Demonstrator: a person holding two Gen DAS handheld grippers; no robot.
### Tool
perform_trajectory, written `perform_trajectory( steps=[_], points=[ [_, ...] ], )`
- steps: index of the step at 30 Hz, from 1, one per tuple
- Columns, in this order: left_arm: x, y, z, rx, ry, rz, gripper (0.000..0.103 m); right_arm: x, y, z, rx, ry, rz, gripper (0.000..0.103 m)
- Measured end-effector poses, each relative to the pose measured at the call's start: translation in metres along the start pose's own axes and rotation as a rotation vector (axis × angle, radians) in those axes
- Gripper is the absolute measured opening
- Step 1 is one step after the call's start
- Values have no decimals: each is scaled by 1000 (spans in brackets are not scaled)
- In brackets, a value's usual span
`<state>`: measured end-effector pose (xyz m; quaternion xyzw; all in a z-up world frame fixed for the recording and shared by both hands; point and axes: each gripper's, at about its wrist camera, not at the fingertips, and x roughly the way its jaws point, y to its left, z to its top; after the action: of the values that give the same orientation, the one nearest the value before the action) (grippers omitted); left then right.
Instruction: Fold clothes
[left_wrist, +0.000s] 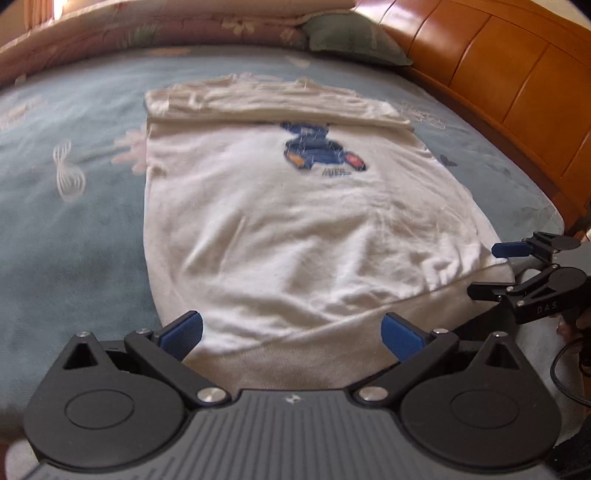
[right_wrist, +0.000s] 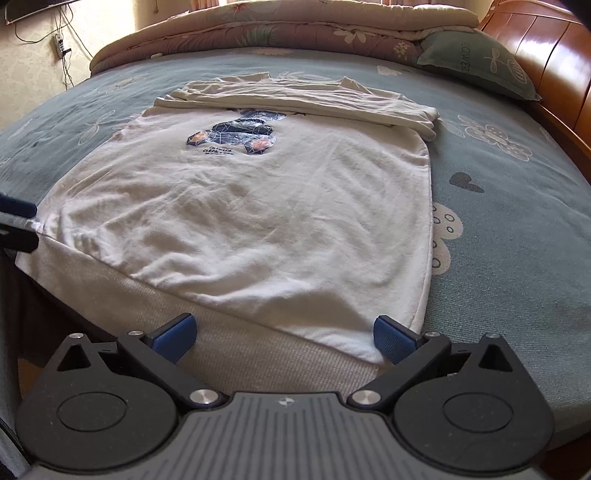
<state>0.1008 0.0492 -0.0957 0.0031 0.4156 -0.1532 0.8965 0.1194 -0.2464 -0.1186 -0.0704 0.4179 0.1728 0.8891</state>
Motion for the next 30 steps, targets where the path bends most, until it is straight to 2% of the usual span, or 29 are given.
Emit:
perform_trajectory(
  steps=[3,7,9,13,19,22,24,27,30],
  points=[
    [5,-21,6,140,-25,32,102,0,-1,1,8,-10,2,103],
    [16,-50,5,294,-42,10,102,-9,4,3,-32,-14,43,103],
    [21,-60,3,358,-42,28,102,-17,12,4,-116,-46,56,103],
    [29,-74,-5,466,-38,67,102,-25,40,3,-387,-75,33,103],
    [31,-79,-17,549,-40,101,102,-17,89,-14,-744,-110,34,103],
    [31,-80,-19,540,-38,91,102,0,109,-25,-864,-136,-47,103],
    [28,-83,-21,558,-45,97,102,14,119,-31,-924,-146,-112,103],
    [24,-89,-23,588,-57,108,102,13,123,-32,-936,-189,-180,103],
    [26,-94,-23,619,-64,116,102,4,122,-27,-926,-216,-199,103]
  ],
)
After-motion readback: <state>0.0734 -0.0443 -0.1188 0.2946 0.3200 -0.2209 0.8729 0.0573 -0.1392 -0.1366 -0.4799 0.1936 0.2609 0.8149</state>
